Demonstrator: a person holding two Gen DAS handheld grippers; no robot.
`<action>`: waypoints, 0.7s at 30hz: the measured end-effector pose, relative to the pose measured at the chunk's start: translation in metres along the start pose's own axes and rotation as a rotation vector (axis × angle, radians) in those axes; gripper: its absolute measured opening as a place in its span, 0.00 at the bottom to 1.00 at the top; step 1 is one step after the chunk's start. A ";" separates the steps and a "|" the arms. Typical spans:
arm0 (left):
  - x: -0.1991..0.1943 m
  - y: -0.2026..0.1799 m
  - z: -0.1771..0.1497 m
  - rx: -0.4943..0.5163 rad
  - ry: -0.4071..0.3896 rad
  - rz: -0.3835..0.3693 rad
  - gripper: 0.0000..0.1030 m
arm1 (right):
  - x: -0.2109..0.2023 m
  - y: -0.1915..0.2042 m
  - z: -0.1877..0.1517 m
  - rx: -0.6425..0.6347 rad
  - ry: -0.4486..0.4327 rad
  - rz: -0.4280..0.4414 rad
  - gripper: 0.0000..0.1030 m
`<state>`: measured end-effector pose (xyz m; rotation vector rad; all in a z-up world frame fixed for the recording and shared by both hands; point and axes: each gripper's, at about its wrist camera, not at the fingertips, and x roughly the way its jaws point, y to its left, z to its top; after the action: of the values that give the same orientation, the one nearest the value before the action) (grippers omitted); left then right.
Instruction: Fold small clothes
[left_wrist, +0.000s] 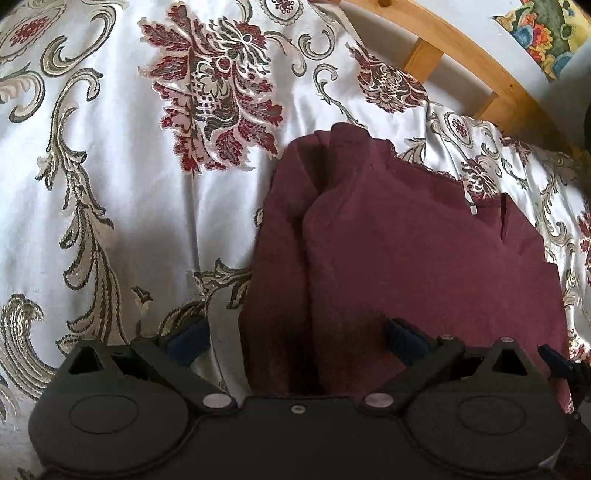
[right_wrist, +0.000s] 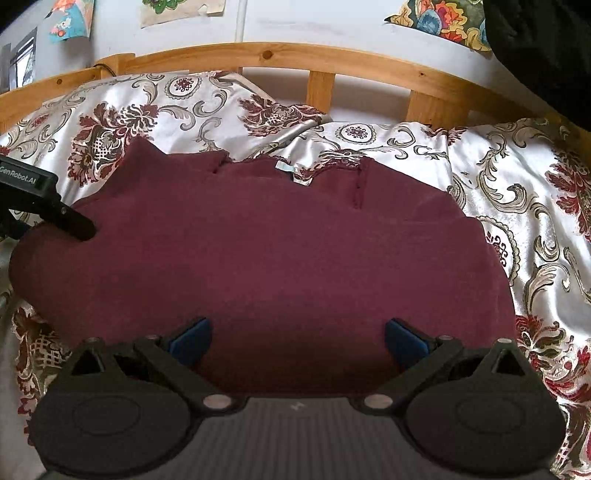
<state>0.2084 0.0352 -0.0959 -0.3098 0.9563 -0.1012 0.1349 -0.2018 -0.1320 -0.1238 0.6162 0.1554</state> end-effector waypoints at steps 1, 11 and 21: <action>0.000 0.000 -0.001 0.002 0.001 -0.001 0.99 | 0.000 0.000 0.000 0.001 0.000 0.000 1.00; -0.005 0.004 -0.001 -0.023 -0.020 -0.043 0.99 | -0.010 0.009 0.003 -0.051 -0.074 0.009 1.00; 0.008 -0.006 -0.001 0.060 -0.002 -0.044 0.99 | -0.004 0.014 0.002 -0.092 -0.059 0.008 1.00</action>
<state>0.2122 0.0273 -0.1010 -0.2757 0.9428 -0.1694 0.1303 -0.1879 -0.1293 -0.2047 0.5514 0.1950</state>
